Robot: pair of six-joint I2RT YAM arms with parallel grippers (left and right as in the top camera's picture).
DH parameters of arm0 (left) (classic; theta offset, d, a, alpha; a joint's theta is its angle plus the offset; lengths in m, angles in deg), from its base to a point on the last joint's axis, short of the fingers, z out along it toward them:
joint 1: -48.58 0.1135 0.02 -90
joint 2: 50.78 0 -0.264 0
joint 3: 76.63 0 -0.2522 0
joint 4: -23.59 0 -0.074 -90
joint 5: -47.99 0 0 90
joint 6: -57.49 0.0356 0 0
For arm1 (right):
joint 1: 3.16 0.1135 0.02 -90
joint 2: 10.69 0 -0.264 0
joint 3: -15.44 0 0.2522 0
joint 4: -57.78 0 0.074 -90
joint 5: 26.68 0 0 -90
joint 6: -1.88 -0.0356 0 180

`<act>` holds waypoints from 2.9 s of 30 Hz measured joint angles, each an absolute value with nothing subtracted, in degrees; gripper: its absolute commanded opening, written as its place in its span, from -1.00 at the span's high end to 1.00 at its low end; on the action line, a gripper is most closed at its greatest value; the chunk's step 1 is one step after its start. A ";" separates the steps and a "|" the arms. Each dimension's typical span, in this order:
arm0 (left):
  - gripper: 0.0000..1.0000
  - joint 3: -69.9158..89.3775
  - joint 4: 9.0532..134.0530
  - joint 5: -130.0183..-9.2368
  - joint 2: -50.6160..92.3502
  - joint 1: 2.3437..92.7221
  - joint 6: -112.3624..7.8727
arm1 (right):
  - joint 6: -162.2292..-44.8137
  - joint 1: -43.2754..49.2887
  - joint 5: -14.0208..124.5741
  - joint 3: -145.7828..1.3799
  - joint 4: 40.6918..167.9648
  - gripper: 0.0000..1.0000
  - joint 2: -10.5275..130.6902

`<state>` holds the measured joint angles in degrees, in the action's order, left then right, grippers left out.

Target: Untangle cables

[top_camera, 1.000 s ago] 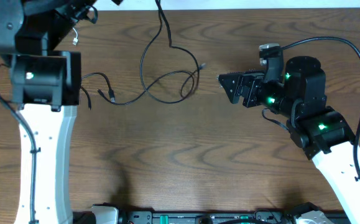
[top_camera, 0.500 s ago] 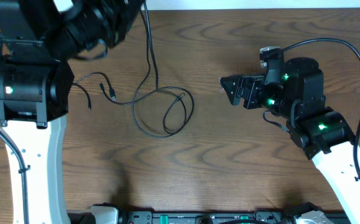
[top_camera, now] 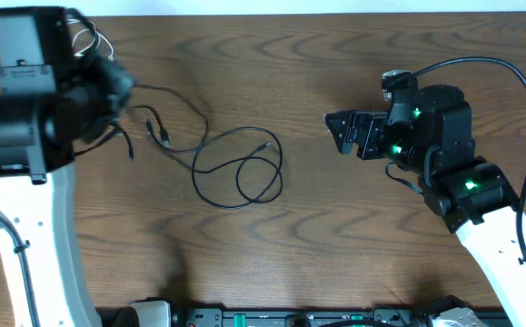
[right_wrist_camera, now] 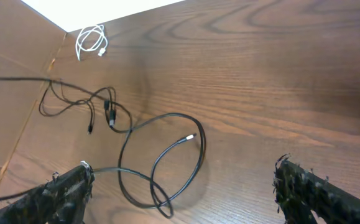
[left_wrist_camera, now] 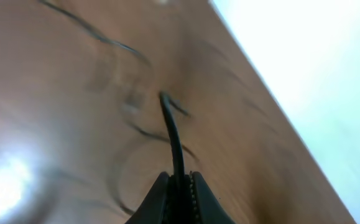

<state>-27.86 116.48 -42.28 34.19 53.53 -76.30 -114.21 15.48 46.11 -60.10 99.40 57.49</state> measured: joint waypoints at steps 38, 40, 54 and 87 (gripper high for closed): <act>0.85 -23.49 94.21 0.82 70.43 97.68 -72.89 | -114.21 15.48 50.33 -60.10 99.38 -0.86 57.49; 0.79 -23.43 92.37 0.82 73.01 98.51 -71.53 | -114.21 15.48 50.37 -60.10 99.40 -0.86 57.49; -0.88 -23.25 78.25 1.47 78.54 101.09 -52.78 | -114.21 15.48 51.27 -60.10 99.31 -0.87 57.49; -0.25 -16.54 78.95 -20.76 76.24 100.59 -54.33 | -114.21 15.48 51.81 -60.10 102.98 -0.88 59.04</act>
